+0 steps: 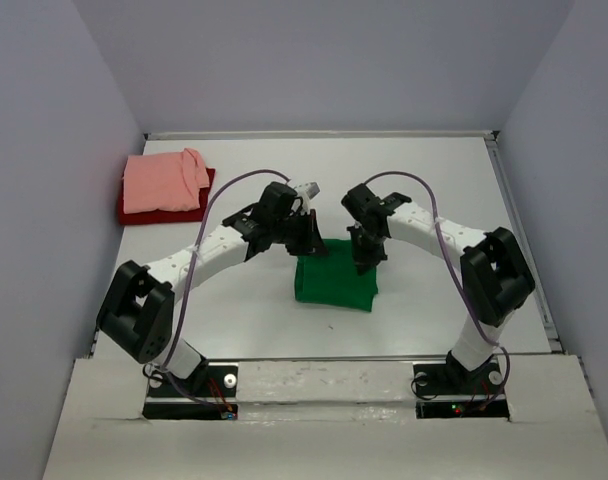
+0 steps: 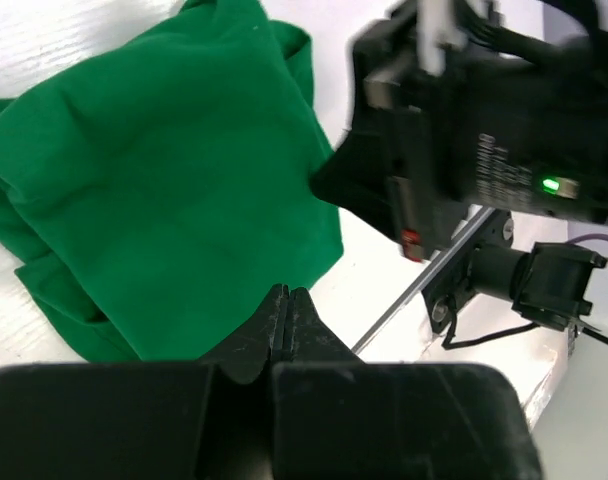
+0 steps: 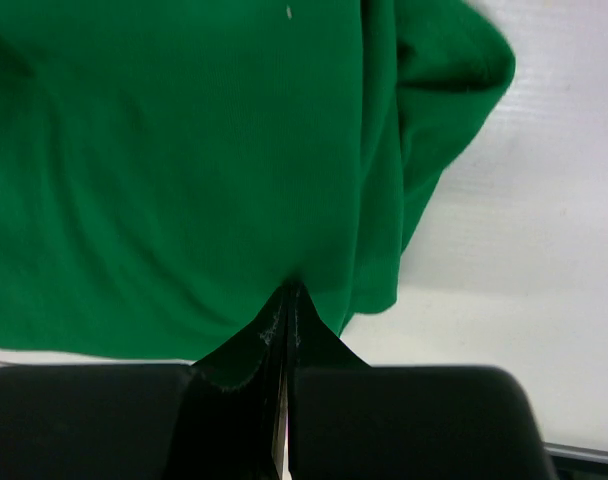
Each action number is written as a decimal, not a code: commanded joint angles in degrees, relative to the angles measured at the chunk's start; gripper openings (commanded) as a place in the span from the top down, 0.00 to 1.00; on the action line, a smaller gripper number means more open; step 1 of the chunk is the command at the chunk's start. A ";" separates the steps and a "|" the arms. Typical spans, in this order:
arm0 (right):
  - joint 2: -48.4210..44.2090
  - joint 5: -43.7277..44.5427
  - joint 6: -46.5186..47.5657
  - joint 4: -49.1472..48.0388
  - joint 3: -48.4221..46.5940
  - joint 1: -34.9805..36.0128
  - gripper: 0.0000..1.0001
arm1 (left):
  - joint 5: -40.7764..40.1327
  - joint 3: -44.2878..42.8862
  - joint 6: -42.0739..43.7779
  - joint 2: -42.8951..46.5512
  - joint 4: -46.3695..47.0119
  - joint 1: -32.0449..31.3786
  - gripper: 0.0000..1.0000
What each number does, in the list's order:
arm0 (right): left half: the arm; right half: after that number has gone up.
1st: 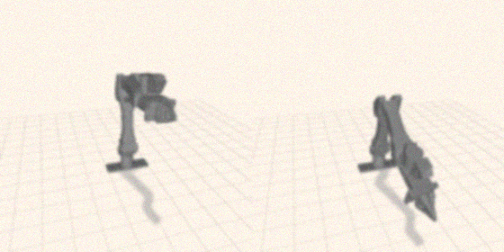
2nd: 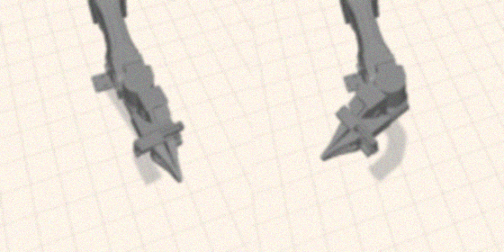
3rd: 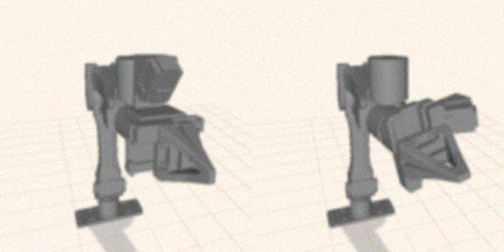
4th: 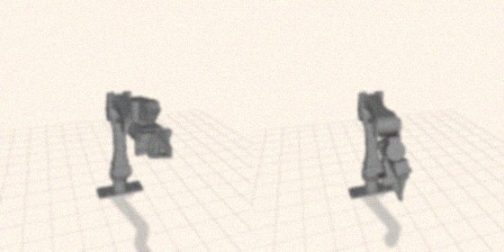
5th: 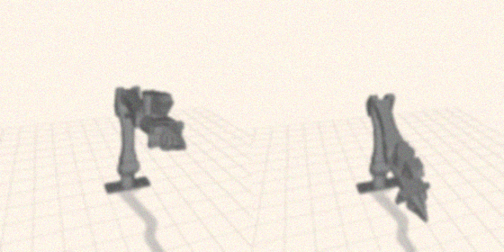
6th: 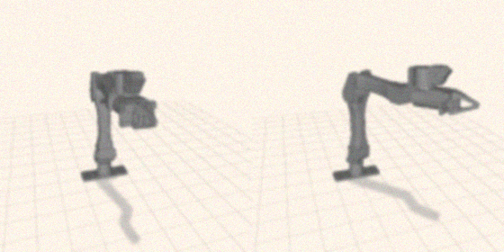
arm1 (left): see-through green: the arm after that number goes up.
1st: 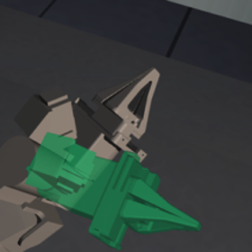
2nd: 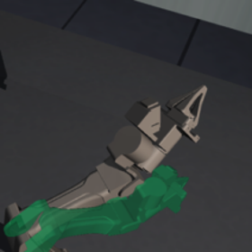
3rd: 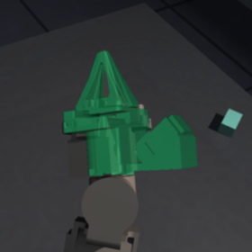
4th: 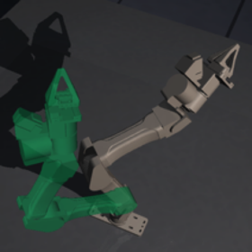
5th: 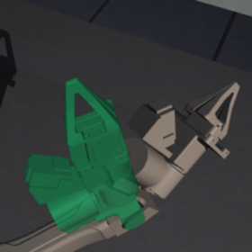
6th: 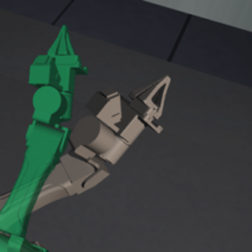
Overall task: Fold and stack the t-shirts
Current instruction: Fold the tshirt
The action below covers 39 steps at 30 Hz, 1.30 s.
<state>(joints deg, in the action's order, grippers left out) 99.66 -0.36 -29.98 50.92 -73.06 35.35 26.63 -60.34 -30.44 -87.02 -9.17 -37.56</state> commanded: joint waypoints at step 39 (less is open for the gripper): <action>16.53 4.58 -0.78 -0.03 -15.27 0.07 1.00 | 0.70 5.84 -2.87 -12.99 0.03 -6.38 1.00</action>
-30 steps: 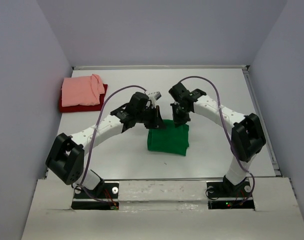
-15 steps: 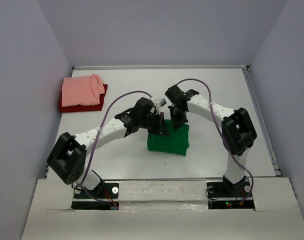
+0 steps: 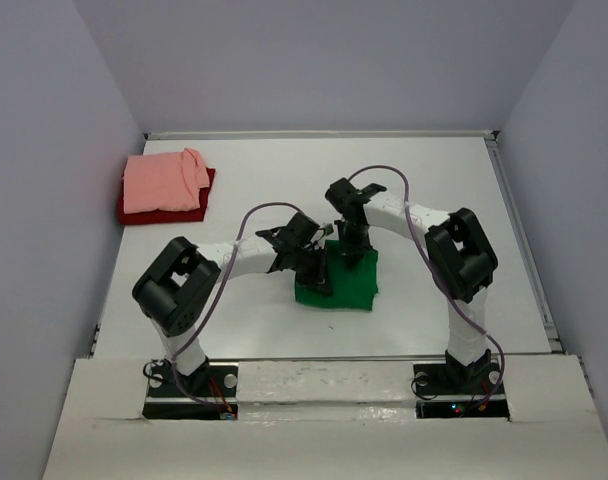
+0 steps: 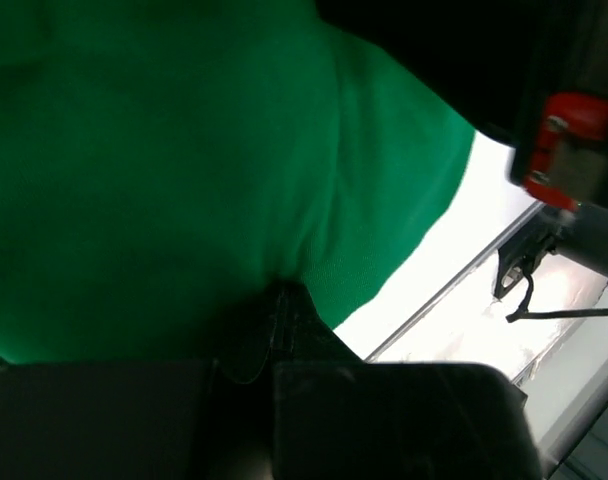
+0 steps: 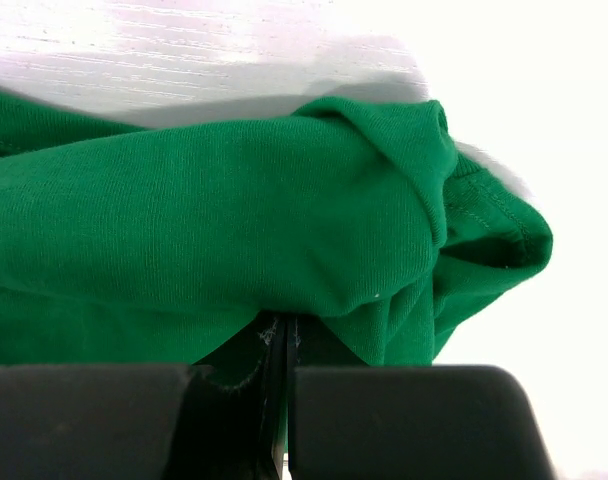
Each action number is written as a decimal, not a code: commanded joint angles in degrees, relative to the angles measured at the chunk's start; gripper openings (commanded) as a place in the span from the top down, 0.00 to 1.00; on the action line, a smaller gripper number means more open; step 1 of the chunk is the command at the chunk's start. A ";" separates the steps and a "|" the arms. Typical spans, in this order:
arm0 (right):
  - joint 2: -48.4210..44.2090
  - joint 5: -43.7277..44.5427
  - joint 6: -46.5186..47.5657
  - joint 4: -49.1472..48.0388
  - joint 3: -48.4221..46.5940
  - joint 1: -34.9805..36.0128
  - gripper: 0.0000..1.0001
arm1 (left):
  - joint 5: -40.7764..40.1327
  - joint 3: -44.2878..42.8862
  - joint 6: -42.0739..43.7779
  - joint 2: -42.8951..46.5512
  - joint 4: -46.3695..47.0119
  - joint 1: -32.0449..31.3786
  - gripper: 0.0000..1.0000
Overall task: Fold and stack the t-shirts
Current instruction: Fold the tshirt
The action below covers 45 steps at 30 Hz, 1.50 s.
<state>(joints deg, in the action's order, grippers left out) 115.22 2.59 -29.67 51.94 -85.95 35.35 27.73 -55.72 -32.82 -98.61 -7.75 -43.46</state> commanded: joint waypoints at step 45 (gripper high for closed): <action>-23.80 3.30 -4.34 4.66 8.16 3.58 1.00 | -22.36 -20.64 4.95 -7.90 -16.42 0.04 1.00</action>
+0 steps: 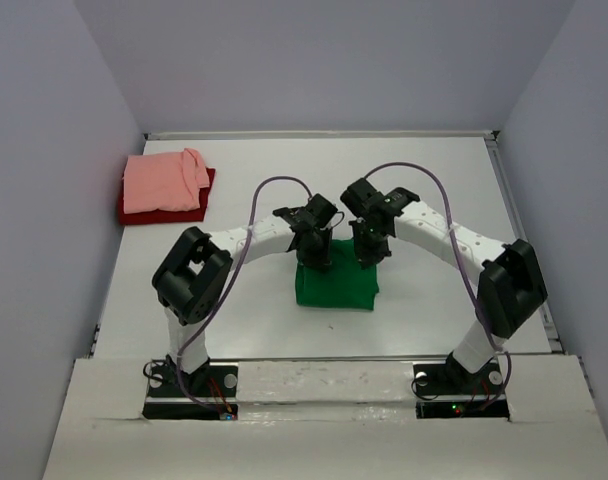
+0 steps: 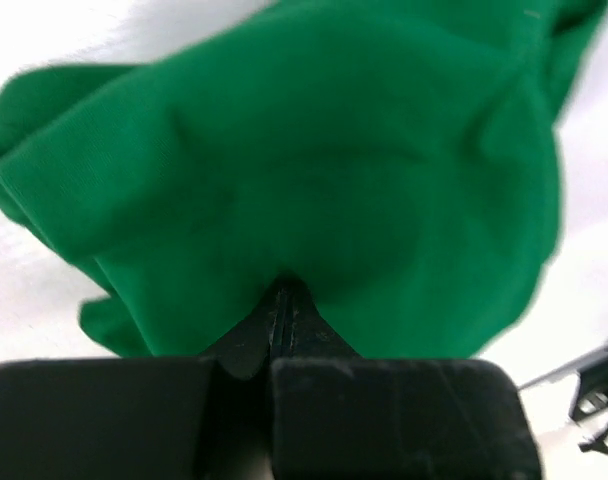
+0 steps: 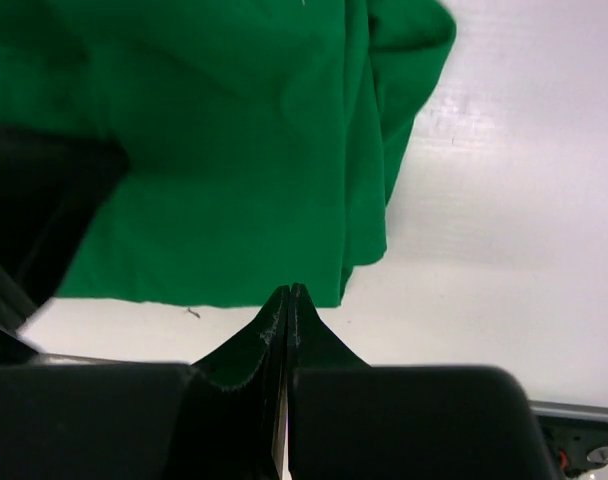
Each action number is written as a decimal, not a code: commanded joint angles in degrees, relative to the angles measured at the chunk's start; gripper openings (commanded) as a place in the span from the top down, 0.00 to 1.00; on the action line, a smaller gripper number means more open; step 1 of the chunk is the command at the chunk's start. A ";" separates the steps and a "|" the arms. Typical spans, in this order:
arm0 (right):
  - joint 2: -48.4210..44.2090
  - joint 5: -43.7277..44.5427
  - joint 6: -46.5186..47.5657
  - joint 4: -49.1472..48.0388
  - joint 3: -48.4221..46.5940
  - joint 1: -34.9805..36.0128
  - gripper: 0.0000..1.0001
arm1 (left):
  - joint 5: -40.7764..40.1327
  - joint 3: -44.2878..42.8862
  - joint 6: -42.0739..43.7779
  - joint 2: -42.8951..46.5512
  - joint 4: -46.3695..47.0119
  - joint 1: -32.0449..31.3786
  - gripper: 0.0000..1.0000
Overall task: Fold and stack the t-shirts
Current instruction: Fold the tshirt
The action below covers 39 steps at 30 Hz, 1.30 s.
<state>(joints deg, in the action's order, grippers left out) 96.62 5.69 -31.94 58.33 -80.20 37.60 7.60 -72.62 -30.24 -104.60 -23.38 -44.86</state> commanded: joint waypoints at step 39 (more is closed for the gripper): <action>7.79 -5.25 -3.39 -12.80 11.21 3.97 1.00 | 5.24 -10.00 6.51 -10.45 3.77 6.80 1.00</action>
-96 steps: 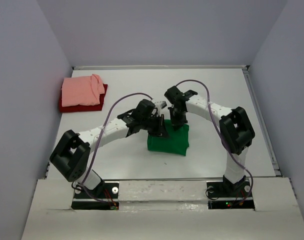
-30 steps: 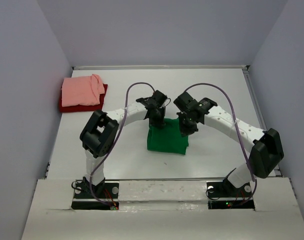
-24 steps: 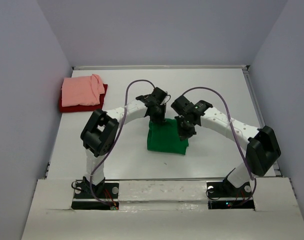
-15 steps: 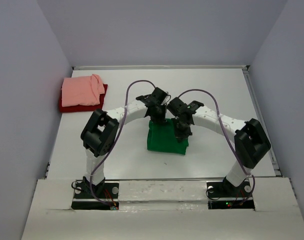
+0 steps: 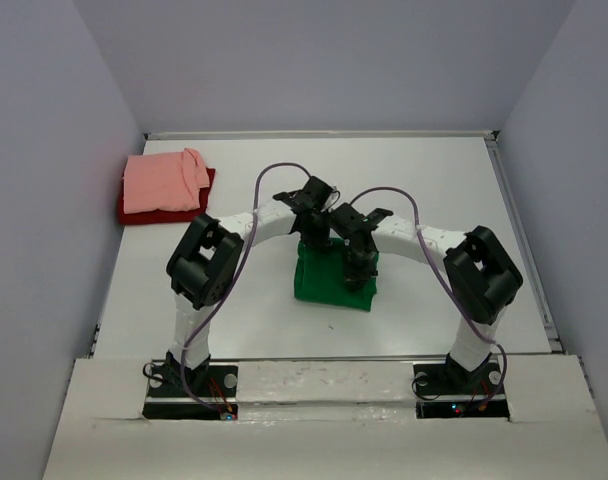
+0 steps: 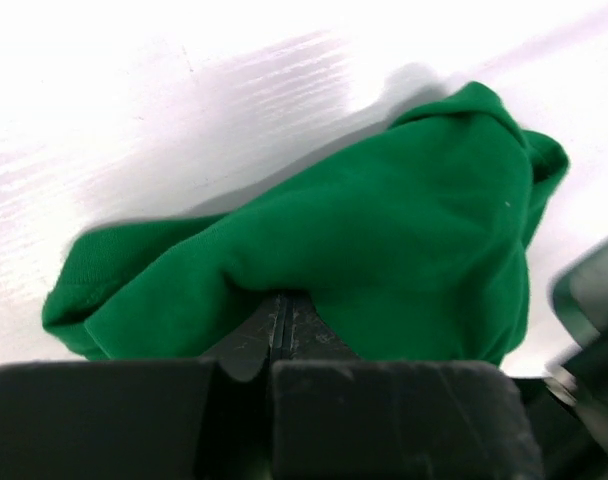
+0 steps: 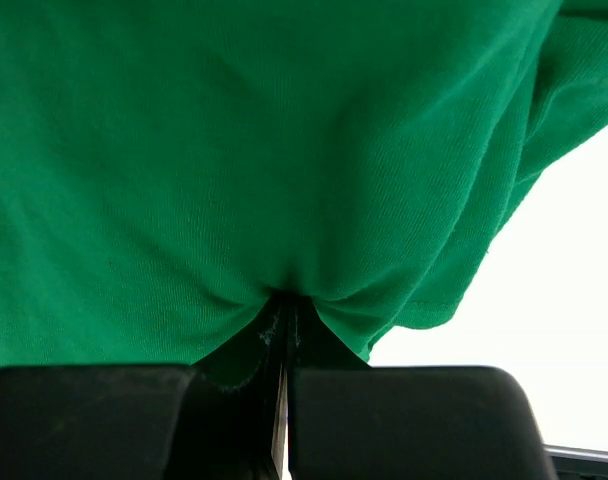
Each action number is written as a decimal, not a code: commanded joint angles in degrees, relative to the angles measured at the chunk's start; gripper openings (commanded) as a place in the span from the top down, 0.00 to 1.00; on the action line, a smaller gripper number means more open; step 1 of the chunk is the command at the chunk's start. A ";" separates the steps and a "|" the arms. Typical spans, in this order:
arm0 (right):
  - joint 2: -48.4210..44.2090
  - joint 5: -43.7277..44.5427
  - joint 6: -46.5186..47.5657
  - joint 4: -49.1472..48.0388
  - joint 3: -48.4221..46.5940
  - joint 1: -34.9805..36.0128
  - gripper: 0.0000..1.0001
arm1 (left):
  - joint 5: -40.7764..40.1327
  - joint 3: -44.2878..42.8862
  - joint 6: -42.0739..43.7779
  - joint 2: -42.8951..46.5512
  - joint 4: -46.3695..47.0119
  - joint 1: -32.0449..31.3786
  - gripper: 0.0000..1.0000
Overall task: Fold and stack the t-shirts
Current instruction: Fold the tshirt
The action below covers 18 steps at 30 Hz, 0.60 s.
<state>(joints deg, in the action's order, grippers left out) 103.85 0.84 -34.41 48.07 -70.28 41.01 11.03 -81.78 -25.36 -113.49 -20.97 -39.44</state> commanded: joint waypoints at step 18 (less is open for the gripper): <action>-4.53 4.08 0.31 5.88 -7.15 1.61 1.00 | 2.60 -6.20 2.86 1.78 -2.32 3.14 1.00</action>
<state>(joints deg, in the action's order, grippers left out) 103.33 2.24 -34.72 50.04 -72.07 41.60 14.22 -84.18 -23.86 -115.98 -20.99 -36.64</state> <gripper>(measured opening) 0.011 0.014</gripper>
